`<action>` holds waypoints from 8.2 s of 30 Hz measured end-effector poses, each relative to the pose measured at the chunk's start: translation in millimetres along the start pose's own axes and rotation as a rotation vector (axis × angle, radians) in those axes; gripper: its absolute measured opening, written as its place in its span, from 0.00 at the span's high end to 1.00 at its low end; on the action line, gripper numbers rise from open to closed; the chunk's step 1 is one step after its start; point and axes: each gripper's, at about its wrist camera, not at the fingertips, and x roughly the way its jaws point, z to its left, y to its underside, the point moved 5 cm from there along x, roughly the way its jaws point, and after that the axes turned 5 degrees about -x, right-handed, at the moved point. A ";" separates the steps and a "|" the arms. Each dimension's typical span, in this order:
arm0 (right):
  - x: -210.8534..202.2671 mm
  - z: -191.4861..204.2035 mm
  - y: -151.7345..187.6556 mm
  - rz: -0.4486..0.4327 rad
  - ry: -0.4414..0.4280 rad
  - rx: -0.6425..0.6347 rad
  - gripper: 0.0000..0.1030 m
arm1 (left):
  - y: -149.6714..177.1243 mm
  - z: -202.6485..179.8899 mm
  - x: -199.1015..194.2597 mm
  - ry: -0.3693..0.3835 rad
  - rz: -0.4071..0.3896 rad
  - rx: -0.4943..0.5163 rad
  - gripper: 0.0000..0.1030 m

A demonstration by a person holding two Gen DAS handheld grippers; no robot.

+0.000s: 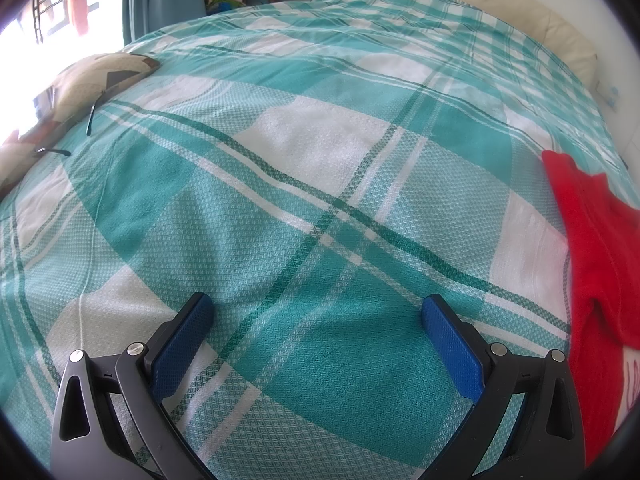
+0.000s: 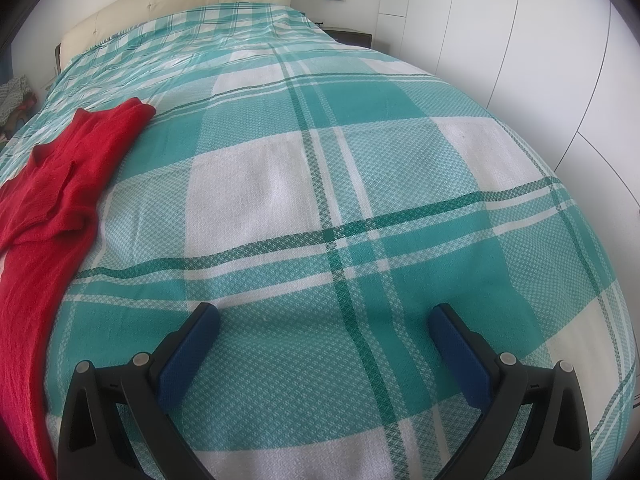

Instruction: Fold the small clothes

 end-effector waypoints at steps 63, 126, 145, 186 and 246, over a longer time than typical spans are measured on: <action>-170.7 91.1 137.2 0.164 -0.886 -0.197 0.03 | 175.3 -34.8 -174.9 0.548 0.311 0.279 0.03; 30.2 91.5 -120.0 0.061 -0.730 0.095 0.39 | 14.3 -122.1 -95.5 0.539 0.142 0.087 0.14; -51.0 271.4 -174.7 0.119 -0.737 -0.070 0.90 | -12.9 -53.9 -84.8 0.436 -0.013 -0.019 0.12; -125.5 383.2 -57.0 -0.055 -0.787 -0.654 0.74 | -15.2 -31.6 -74.0 0.457 0.049 -0.054 0.12; -100.2 177.9 -66.0 -0.116 -0.438 -0.292 0.10 | 51.0 -165.7 -176.6 0.277 -0.256 0.451 0.01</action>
